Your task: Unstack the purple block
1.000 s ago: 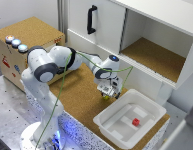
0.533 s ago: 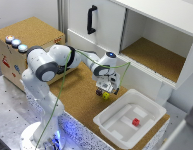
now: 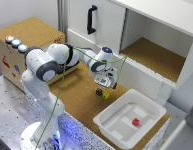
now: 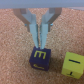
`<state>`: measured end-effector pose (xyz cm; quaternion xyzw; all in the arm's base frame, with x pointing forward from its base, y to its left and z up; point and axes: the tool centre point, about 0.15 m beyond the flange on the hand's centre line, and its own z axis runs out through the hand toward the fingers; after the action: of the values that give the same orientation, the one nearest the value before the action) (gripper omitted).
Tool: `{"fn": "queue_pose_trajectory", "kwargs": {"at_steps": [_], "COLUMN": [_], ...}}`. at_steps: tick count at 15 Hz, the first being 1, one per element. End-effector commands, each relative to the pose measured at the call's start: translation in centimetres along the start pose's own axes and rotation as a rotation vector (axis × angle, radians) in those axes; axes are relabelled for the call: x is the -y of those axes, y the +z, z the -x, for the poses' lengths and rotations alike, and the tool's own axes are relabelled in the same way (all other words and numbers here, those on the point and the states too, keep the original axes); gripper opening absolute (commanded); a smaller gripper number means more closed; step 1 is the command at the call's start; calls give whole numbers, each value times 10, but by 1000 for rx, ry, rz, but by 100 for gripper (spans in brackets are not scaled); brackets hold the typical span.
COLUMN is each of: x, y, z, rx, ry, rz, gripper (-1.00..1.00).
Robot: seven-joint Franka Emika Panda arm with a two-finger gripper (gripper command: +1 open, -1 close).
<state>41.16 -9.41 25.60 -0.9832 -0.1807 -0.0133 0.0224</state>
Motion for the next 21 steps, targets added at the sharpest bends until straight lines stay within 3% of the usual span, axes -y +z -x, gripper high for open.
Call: {"fn": "queue_pose_trajectory", "kwargs": {"at_steps": [1,11,14,15,21], "x": [10,14,10,6,2], "y": [13,48,52,54,54], "z": [3,-7,-10,-10,3], "rx": [19,30,5,4,29], "ry": [-20,160,233,253,276], "rz": [18,12,46,54,78], "gripper": [100,100,100,-100,-100]}}
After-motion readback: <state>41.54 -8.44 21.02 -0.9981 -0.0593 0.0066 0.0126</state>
